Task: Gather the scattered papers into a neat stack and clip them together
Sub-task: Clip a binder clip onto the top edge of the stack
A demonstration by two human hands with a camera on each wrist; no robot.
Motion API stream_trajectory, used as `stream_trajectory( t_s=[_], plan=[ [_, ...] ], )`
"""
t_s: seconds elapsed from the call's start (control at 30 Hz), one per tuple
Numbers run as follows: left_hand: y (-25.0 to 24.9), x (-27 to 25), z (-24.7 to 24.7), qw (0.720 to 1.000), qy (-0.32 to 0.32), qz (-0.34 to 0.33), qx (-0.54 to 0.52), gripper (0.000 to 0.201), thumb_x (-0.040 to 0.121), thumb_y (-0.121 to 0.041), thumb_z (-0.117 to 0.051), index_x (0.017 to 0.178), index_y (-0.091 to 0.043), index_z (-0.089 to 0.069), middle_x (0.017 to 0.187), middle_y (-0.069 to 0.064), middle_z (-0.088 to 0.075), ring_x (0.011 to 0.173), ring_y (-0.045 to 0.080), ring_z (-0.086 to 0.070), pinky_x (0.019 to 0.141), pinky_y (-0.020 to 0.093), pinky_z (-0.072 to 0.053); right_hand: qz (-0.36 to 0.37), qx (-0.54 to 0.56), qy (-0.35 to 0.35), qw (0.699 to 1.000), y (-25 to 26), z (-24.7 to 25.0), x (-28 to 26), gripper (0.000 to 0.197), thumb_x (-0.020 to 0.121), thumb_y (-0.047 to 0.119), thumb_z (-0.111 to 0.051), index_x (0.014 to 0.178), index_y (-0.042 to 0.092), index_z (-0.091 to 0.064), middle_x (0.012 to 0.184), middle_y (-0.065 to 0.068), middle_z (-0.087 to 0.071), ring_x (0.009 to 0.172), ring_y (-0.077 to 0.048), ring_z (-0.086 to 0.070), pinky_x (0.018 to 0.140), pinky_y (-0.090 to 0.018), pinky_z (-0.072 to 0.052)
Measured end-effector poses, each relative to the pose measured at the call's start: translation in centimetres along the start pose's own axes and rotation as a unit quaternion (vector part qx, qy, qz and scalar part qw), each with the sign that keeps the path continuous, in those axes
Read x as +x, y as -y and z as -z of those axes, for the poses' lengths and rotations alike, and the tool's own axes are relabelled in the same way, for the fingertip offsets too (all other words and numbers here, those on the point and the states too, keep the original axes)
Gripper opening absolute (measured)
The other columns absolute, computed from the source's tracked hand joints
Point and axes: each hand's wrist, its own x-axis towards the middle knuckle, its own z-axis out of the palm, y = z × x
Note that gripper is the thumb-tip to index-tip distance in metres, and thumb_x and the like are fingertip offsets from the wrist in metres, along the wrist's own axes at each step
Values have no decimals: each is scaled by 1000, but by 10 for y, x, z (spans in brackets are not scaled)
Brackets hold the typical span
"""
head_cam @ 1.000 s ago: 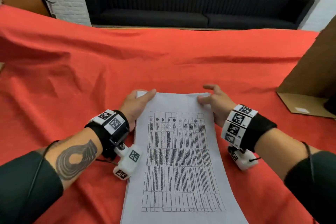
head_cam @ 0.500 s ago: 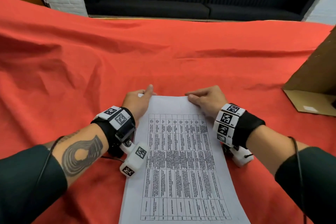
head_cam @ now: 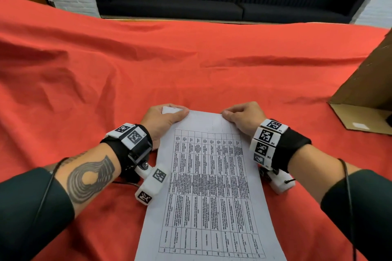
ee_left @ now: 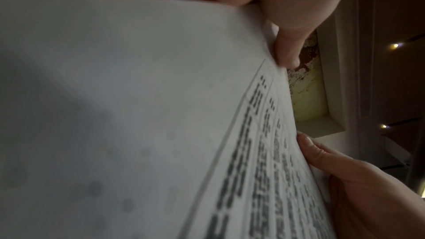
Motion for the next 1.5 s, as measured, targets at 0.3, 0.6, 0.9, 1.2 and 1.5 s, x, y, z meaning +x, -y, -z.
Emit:
stream_trajectory(
  t_s=[0.3,0.6,0.9,1.2,1.5],
  plan=[
    [6,7,-1,999,-37,1,0,9,92,-18,-75,95,-10,-71,82,11,-73,70,25,-70,72,38,-59,-33,-246,15,969,-2,85,5,17,83,36,-78,88,21,-73,87,-2,-73,92,-27,-72,81,-37,-58],
    [4,3,-4,999,-34,-2,-6,8,92,-14,-74,98,-11,-71,88,11,-74,76,25,-69,82,42,-60,-188,-357,94,910,-60,142,-41,27,76,23,-86,81,1,-71,70,-16,-76,70,-35,-77,72,-49,-62],
    [2,2,-3,999,-33,4,-17,8,92,-16,-74,94,-10,-69,83,11,-73,74,25,-69,79,39,-60,-212,-253,54,942,-75,157,-44,14,73,1,-81,77,-10,-72,72,-24,-71,66,-29,-66,67,-37,-58],
    [1,1,-1,999,-36,4,4,13,90,-18,-78,96,-8,-71,99,20,-73,93,32,-70,99,58,-55,-29,3,-17,999,-12,122,-55,14,82,-10,-75,72,-6,-65,78,-21,-61,72,-28,-61,59,-22,-60],
    [3,5,-1,999,-45,-8,20,10,89,-19,-79,89,-11,-73,92,16,-74,88,30,-70,97,58,-56,118,-132,54,983,79,8,-26,20,71,13,-92,82,20,-77,76,-2,-76,64,-12,-66,68,-25,-57]
  ],
)
